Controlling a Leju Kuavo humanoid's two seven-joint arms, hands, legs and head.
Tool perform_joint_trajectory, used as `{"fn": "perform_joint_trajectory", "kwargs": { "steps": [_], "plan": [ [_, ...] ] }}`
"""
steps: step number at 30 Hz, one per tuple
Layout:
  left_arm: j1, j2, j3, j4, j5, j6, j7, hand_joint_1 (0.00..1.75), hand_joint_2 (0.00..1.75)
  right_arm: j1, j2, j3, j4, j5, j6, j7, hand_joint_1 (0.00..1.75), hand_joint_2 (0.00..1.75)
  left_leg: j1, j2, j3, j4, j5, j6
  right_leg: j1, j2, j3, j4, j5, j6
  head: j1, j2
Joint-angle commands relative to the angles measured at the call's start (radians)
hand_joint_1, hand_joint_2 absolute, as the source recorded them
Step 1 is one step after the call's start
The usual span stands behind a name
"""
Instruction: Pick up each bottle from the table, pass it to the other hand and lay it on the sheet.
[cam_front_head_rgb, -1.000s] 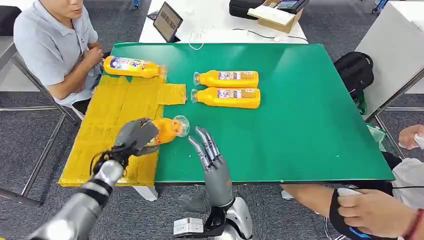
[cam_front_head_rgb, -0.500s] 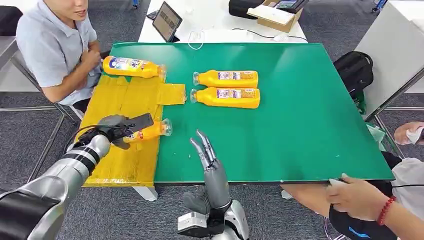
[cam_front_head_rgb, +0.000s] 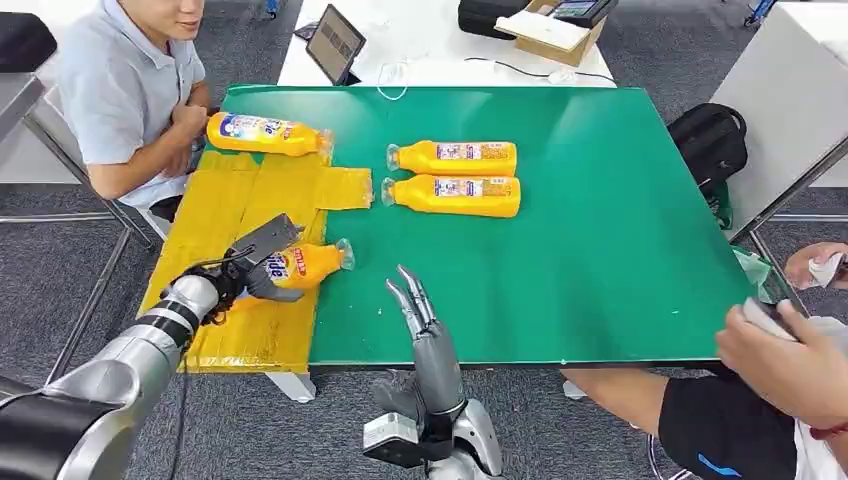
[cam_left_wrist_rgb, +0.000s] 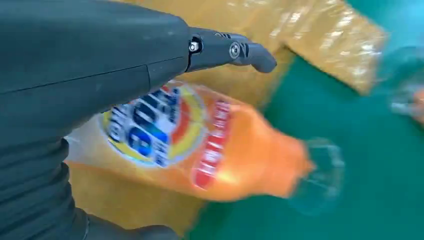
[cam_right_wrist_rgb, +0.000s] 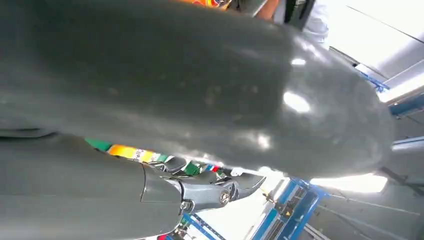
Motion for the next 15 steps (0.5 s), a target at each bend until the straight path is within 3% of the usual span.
{"fn": "perform_joint_trajectory", "kwargs": {
  "steps": [1,3,5,6,8,9,11,13,15],
  "plan": [
    [0.052,-0.068,0.130,-0.170,0.072,0.206,-0.150,0.00,1.75,-0.011,-0.033,0.010,0.040,0.006,-0.003,0.001,0.00,0.00,0.001,-0.001,0.002,0.000,-0.001,0.000,0.001,-0.001,0.002,0.000,-0.001,-0.001,0.000,0.000],
    [0.121,-0.099,0.206,-0.338,0.168,0.275,-0.184,0.00,1.75,0.021,-0.023,-0.019,0.017,0.041,-0.003,0.001,0.00,0.00,0.000,-0.001,0.002,0.000,-0.001,0.000,0.001,-0.001,0.002,-0.001,-0.001,-0.001,0.000,0.000],
    [0.137,-0.105,0.221,-0.375,0.198,0.275,-0.189,0.00,1.75,0.026,-0.020,-0.028,0.014,0.052,-0.003,0.001,0.00,0.00,0.001,-0.002,0.004,0.000,-0.003,-0.001,0.001,-0.002,0.005,0.000,-0.003,-0.002,0.000,0.000],
    [0.192,-0.120,0.248,-0.512,0.298,0.267,-0.186,0.00,1.75,0.038,-0.013,-0.063,0.002,0.106,-0.003,0.001,0.00,0.00,0.000,-0.002,0.003,0.000,-0.002,-0.001,0.001,-0.002,0.003,-0.001,-0.002,-0.001,0.000,0.000],
    [0.242,-0.129,0.256,-0.621,0.371,0.312,-0.213,0.00,1.75,0.043,-0.003,-0.107,-0.005,0.156,-0.003,0.001,0.00,0.00,0.000,-0.001,0.001,0.000,-0.001,-0.001,0.001,-0.001,0.002,-0.001,-0.001,-0.001,0.000,0.000],
    [0.329,-0.142,0.273,-0.781,0.500,0.307,-0.229,0.00,1.75,0.024,-0.005,-0.160,0.064,0.203,-0.003,0.001,0.00,0.00,0.000,-0.001,0.003,0.000,-0.002,-0.001,0.001,-0.001,0.003,0.000,-0.002,-0.001,0.000,0.000],
    [0.408,-0.122,0.237,-0.900,0.543,0.321,-0.201,0.00,1.75,-0.007,-0.042,-0.149,0.101,0.171,-0.003,0.009,0.00,0.00,0.000,0.003,0.004,-0.001,-0.002,0.000,0.000,0.002,0.004,-0.002,-0.001,-0.001,0.000,0.000],
    [0.508,-0.126,0.238,-1.021,0.628,0.327,-0.221,0.00,1.75,-0.047,-0.104,-0.147,0.133,0.303,-0.001,0.157,0.00,0.00,0.000,0.004,0.004,-0.002,-0.002,0.000,0.000,0.004,0.003,-0.003,0.000,-0.001,0.000,0.000],
    [0.590,-0.132,0.231,-1.104,0.668,0.328,-0.226,0.00,1.75,-0.088,-0.157,-0.147,0.170,0.357,0.027,0.228,0.00,0.00,-0.001,0.006,0.005,-0.002,-0.003,0.000,0.000,0.005,0.003,-0.003,0.000,-0.001,0.000,0.000]
  ]
}}
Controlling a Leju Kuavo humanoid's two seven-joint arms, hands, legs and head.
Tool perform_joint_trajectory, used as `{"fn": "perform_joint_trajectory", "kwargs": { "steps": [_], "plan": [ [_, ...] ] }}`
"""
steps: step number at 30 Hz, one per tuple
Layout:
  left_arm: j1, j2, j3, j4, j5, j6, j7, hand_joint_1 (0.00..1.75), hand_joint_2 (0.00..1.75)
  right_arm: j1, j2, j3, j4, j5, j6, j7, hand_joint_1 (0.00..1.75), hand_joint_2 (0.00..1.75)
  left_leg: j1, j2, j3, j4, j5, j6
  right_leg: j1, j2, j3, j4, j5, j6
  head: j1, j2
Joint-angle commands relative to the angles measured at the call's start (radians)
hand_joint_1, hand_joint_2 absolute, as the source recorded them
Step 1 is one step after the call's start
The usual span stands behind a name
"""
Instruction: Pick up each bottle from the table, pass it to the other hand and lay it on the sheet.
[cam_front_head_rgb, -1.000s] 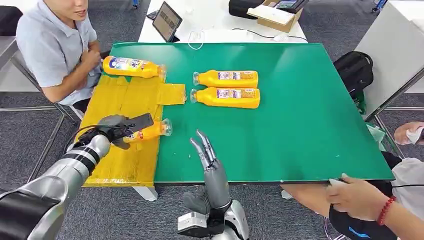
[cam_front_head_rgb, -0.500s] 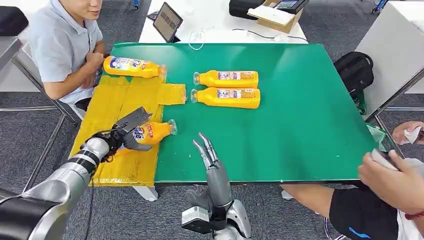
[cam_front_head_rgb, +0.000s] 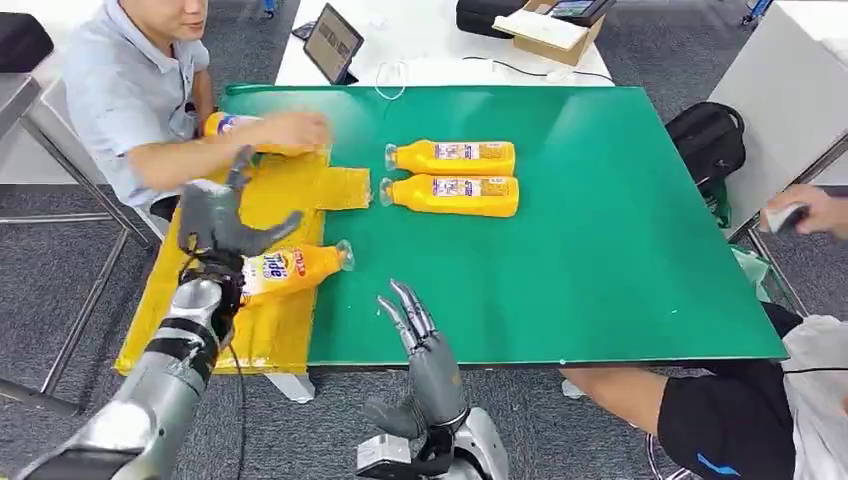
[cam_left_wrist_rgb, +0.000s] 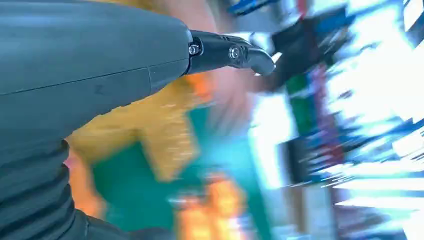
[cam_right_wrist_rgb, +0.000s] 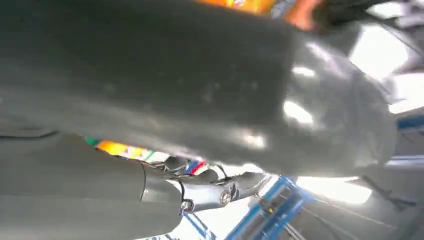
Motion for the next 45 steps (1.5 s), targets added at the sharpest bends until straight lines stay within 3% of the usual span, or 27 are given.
{"fn": "perform_joint_trajectory", "kwargs": {
  "steps": [1,4,5,11,18,36,41,45],
  "plan": [
    [0.375,-0.039,0.035,-0.583,0.192,0.014,-0.006,0.00,1.75,-0.140,-0.169,-0.100,0.171,0.164,0.038,0.227,0.00,0.00,0.000,0.003,0.007,-0.002,-0.003,0.000,0.000,0.004,0.007,-0.002,-0.001,-0.001,0.001,0.000],
    [0.487,-0.059,0.020,-0.676,0.209,0.011,-0.032,0.00,1.75,-0.202,-0.211,-0.151,0.226,0.199,0.091,0.283,0.00,0.00,-0.001,0.003,0.007,-0.001,-0.003,0.000,-0.001,0.003,0.007,-0.003,-0.001,-0.001,0.000,0.000],
    [0.515,-0.061,0.013,-0.696,0.203,0.014,-0.039,0.00,1.75,-0.217,-0.220,-0.166,0.237,0.197,0.103,0.283,0.00,1.75,-0.001,0.003,0.004,-0.001,-0.001,0.001,-0.001,0.003,0.004,-0.002,0.000,0.000,0.001,0.000],
    [0.595,-0.068,-0.046,-0.740,0.110,0.064,-0.055,0.00,1.75,-0.344,-0.271,-0.258,0.357,0.170,0.238,0.310,0.00,1.75,-0.002,0.001,0.004,0.000,-0.002,0.000,-0.002,0.002,0.004,-0.001,-0.001,-0.001,0.000,0.000],
    [0.540,-0.069,-0.100,-0.679,0.102,0.071,-0.054,0.00,1.75,-0.541,-0.259,-0.212,0.616,0.290,0.246,0.301,0.00,1.75,-0.002,0.001,0.002,0.001,-0.001,0.000,-0.002,0.002,0.002,0.000,0.000,-0.001,0.000,0.000],
    [0.501,-0.038,-0.146,-0.685,0.120,0.069,-0.036,0.00,1.75,-0.608,-0.162,-0.143,0.747,0.267,0.326,0.294,0.00,1.75,-0.001,-0.002,0.002,0.001,0.000,0.000,-0.001,-0.001,0.003,0.001,-0.001,-0.001,0.000,0.000],
    [0.512,-0.032,-0.133,-0.707,0.097,0.087,-0.039,0.00,1.75,-0.638,-0.173,-0.122,0.790,0.283,0.418,0.399,0.00,1.75,-0.001,-0.002,0.001,0.001,0.000,0.001,-0.001,-0.001,0.003,0.000,-0.001,0.000,0.000,0.000],
    [0.514,-0.032,-0.132,-0.708,0.097,0.087,-0.039,0.00,1.75,-0.641,-0.173,-0.122,0.790,0.283,0.421,0.399,0.00,1.75,-0.001,-0.002,0.001,0.001,0.000,0.001,-0.002,0.000,0.002,0.000,-0.001,0.000,0.000,0.000]
  ]
}}
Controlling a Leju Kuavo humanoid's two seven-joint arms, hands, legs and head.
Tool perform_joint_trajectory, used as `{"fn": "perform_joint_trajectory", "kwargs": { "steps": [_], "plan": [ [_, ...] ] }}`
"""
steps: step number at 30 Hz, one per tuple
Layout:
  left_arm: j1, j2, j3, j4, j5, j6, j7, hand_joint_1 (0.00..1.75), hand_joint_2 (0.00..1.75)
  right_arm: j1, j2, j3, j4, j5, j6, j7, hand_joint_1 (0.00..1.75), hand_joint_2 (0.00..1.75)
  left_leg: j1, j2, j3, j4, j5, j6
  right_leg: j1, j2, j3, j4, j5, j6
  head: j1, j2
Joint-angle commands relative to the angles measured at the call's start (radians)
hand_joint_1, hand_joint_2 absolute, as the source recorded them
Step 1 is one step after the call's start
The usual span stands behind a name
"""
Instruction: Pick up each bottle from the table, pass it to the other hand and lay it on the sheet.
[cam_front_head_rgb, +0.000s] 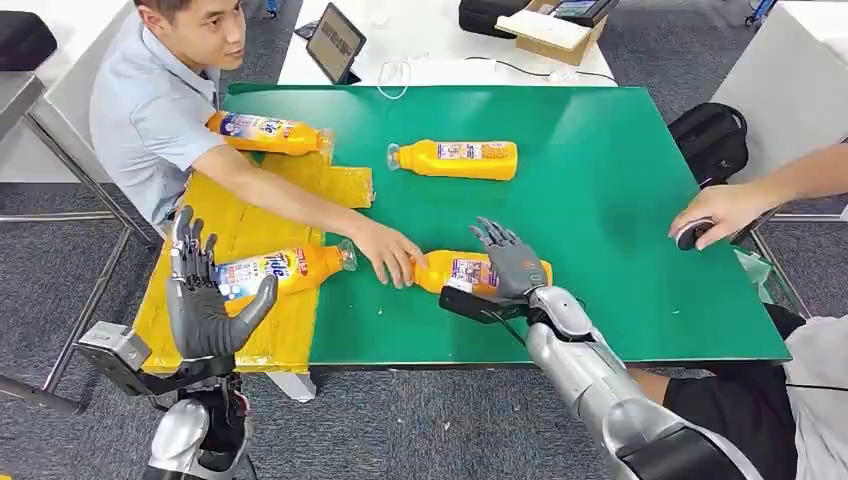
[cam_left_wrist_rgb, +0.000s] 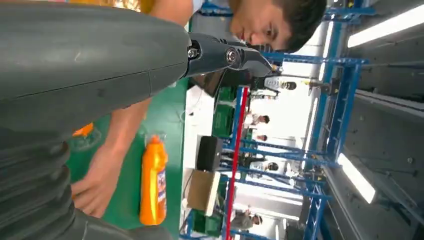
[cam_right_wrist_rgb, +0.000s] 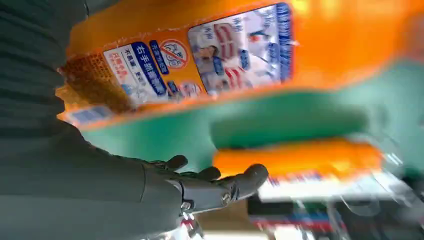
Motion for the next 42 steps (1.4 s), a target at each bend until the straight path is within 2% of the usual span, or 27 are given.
{"fn": "perform_joint_trajectory", "kwargs": {
  "steps": [1,6,9,12,23,27,28,29,30,34,35,38,42],
  "plan": [
    [-0.020,0.034,-0.008,0.009,-0.005,0.005,0.003,0.00,1.75,-0.081,0.004,0.046,0.135,0.009,0.035,0.043,0.00,1.75,0.001,0.002,0.005,0.001,-0.003,-0.001,0.001,0.002,0.004,0.001,-0.002,-0.002,0.000,0.000],
    [-0.020,0.034,-0.008,0.009,-0.005,0.005,0.003,0.00,1.75,-0.081,0.004,0.046,0.135,0.009,0.035,0.043,0.00,1.75,0.000,0.001,0.002,0.000,-0.001,-0.001,0.000,0.001,0.002,0.001,-0.001,-0.002,0.000,0.000],
    [-0.006,0.037,-0.009,0.001,-0.015,-0.012,0.029,0.00,1.75,-0.100,0.002,0.054,0.166,0.034,0.067,0.172,0.00,1.75,0.000,0.000,0.004,0.000,-0.002,-0.001,0.001,0.000,0.003,0.001,-0.002,-0.002,0.000,0.000],
    [0.010,0.042,-0.006,0.004,-0.018,-0.037,0.061,0.00,1.75,-0.118,-0.014,0.066,0.193,0.060,0.107,0.251,0.00,1.75,0.000,0.001,0.004,0.000,-0.002,-0.001,0.000,0.001,0.003,0.001,-0.002,-0.002,0.000,0.000],
    [0.016,0.030,0.021,0.033,-0.029,-0.066,0.089,0.00,1.75,-0.136,-0.024,0.112,0.231,0.140,0.206,0.346,0.00,1.75,0.001,0.000,0.005,0.000,-0.002,-0.002,0.001,0.000,0.005,0.000,-0.002,-0.003,0.000,0.000],
    [0.009,0.027,0.022,0.046,-0.027,-0.066,0.088,0.00,1.75,-0.142,-0.022,0.099,0.239,0.125,0.238,0.333,0.00,1.75,0.001,-0.001,0.006,-0.001,-0.002,-0.001,0.001,-0.001,0.006,-0.001,-0.002,-0.002,0.000,0.000],
    [0.006,0.027,0.021,0.048,-0.024,-0.068,0.086,0.00,1.75,-0.140,-0.022,0.087,0.238,0.112,0.239,0.317,0.51,1.75,0.000,-0.001,0.005,-0.001,-0.001,-0.001,0.001,-0.001,0.004,-0.001,-0.001,-0.002,0.000,0.000],
    [0.003,0.029,0.019,0.052,-0.020,-0.069,0.084,0.00,1.75,-0.135,-0.021,0.070,0.236,0.091,0.243,0.288,1.52,1.75,0.001,-0.001,0.006,0.000,-0.002,-0.001,0.001,-0.001,0.006,-0.001,-0.002,-0.002,0.000,0.000],
    [0.001,0.030,0.016,0.055,-0.018,-0.070,0.082,0.00,1.75,-0.129,-0.020,0.059,0.234,0.077,0.242,0.267,1.75,1.75,0.000,-0.001,0.004,-0.001,0.000,-0.001,0.000,-0.001,0.004,-0.001,-0.001,-0.001,0.000,0.000],
    [-0.016,0.036,0.007,0.078,-0.003,-0.072,0.073,0.00,1.75,-0.098,-0.020,0.016,0.222,0.013,0.236,0.168,1.75,1.75,0.001,-0.003,0.008,-0.001,-0.001,-0.001,0.001,-0.004,0.008,-0.001,-0.002,-0.003,0.000,0.000],
    [-0.019,0.040,0.002,0.082,0.002,-0.073,0.070,0.00,1.75,-0.080,-0.020,0.000,0.210,-0.016,0.217,0.112,1.75,1.75,0.001,-0.003,0.007,-0.001,-0.001,-0.001,0.001,-0.003,0.007,-0.002,-0.001,-0.002,0.000,0.000],
    [-0.022,0.045,-0.005,0.085,0.008,-0.072,0.066,0.00,1.75,-0.043,-0.013,-0.028,0.191,-0.061,0.173,0.039,1.75,1.75,0.001,-0.004,0.009,-0.002,-0.001,-0.001,0.002,-0.004,0.009,-0.002,-0.002,-0.003,0.000,0.000],
    [-0.020,0.045,-0.006,0.085,0.009,-0.072,0.065,0.00,1.75,-0.026,-0.008,-0.032,0.186,-0.065,0.151,0.031,1.75,1.75,0.002,-0.001,0.010,-0.002,-0.002,-0.002,0.002,-0.001,0.009,-0.003,-0.002,-0.003,0.000,0.000]
  ]
}}
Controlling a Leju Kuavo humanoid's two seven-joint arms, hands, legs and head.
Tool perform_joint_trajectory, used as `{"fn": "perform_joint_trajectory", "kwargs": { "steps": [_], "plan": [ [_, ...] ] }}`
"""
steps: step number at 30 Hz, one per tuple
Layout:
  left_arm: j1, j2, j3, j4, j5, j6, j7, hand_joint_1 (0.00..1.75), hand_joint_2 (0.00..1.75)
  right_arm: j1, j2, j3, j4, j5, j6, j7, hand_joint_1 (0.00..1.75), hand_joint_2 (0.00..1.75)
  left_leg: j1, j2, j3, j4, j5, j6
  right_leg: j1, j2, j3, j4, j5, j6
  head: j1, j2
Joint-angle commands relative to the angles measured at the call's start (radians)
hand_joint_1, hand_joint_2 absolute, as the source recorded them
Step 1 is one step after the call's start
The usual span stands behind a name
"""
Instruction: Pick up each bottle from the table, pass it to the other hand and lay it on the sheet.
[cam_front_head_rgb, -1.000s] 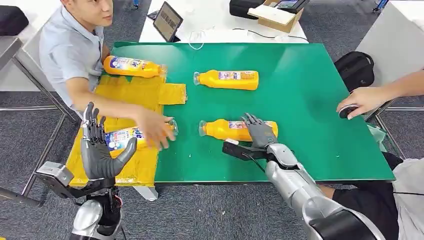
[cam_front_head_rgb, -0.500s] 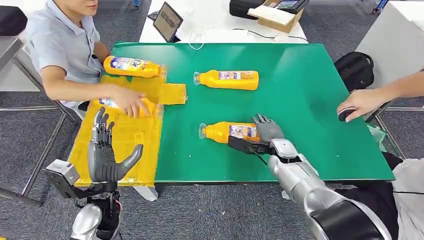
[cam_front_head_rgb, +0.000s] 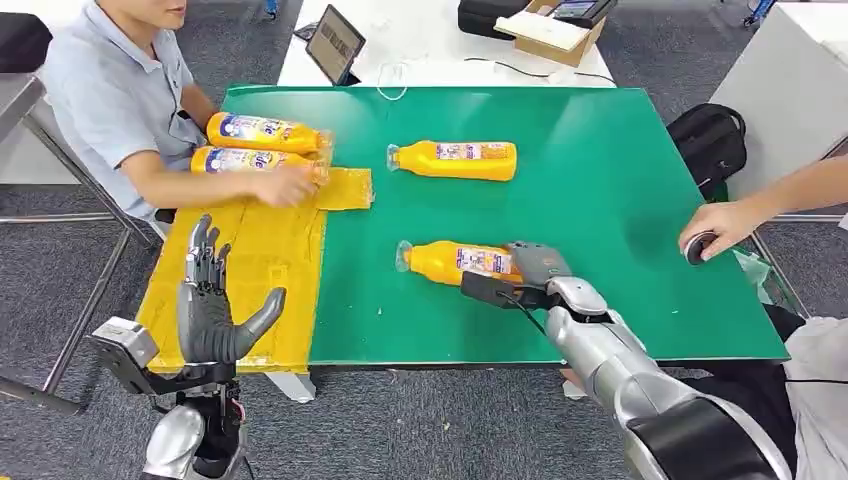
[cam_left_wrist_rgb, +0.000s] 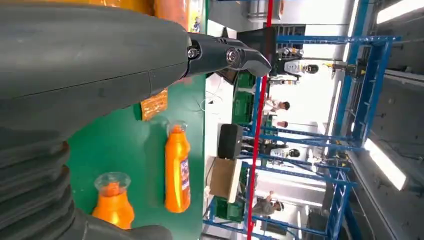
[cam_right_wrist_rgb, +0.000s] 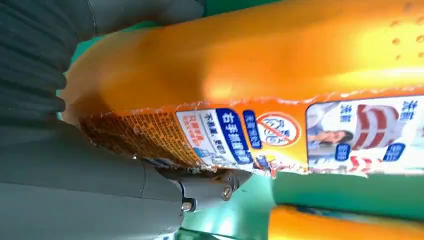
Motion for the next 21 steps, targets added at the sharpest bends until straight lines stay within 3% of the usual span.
{"fn": "perform_joint_trajectory", "kwargs": {
  "steps": [1,2,7,11,12,14,18,21],
  "plan": [
    [-0.039,0.025,-0.015,0.075,0.007,-0.001,-0.003,0.00,1.75,0.071,0.016,-0.067,0.034,-0.040,-0.043,-0.062,1.75,1.75,0.001,-0.001,0.005,-0.002,-0.001,-0.001,0.001,-0.001,0.005,-0.002,-0.002,-0.002,0.000,0.000],
    [-0.034,0.026,-0.017,0.069,0.014,-0.003,-0.004,0.00,1.75,0.096,0.020,-0.078,0.001,-0.055,-0.111,-0.117,1.75,1.75,0.001,-0.002,0.007,-0.002,-0.002,-0.002,0.002,-0.002,0.007,-0.001,-0.003,-0.003,0.000,0.000],
    [-0.018,0.029,-0.018,0.055,0.017,-0.002,-0.004,0.00,1.75,0.151,0.048,-0.116,-0.034,-0.116,-0.141,-0.178,1.75,1.75,0.003,-0.001,0.007,-0.002,-0.002,-0.002,0.004,-0.002,0.007,-0.003,-0.002,-0.003,0.001,0.000],
    [-0.012,0.034,-0.027,0.082,0.026,-0.041,0.017,0.00,1.75,0.212,0.102,-0.260,-0.149,-0.380,0.001,-0.310,1.75,1.75,0.003,0.002,0.006,-0.002,-0.002,-0.002,0.003,0.001,0.005,-0.002,-0.001,-0.003,0.000,0.000],
    [0.005,0.048,-0.047,0.114,0.026,-0.100,0.055,0.00,1.75,0.259,0.115,-0.274,-0.230,-0.433,0.019,-0.322,1.75,1.75,0.003,0.001,0.008,-0.002,-0.002,-0.002,0.004,-0.001,0.007,-0.002,-0.002,-0.003,0.000,0.000],
    [0.060,0.036,-0.050,0.138,0.016,-0.156,0.015,0.00,1.75,0.354,0.146,-0.301,-0.410,-0.539,0.020,-0.343,1.75,1.75,0.003,0.001,0.009,-0.003,-0.002,-0.002,0.003,-0.001,0.008,-0.003,-0.002,-0.003,0.000,0.000],
    [0.123,-0.030,-0.039,0.168,0.049,-0.144,-0.004,0.00,1.75,0.604,0.208,-0.291,-0.897,-0.668,-0.101,-0.366,1.75,1.75,0.002,0.002,0.008,-0.003,-0.003,-0.002,0.003,0.001,0.007,-0.002,-0.003,-0.003,0.000,0.000],
    [0.129,-0.003,-0.109,0.203,0.044,-0.186,0.019,0.00,1.75,0.663,0.199,-0.237,-1.033,-0.693,-0.154,-0.371,1.75,1.75,0.002,-0.003,0.003,-0.001,-0.004,-0.002,0.003,-0.003,0.005,0.000,-0.006,-0.003,0.000,0.000]
  ]
}}
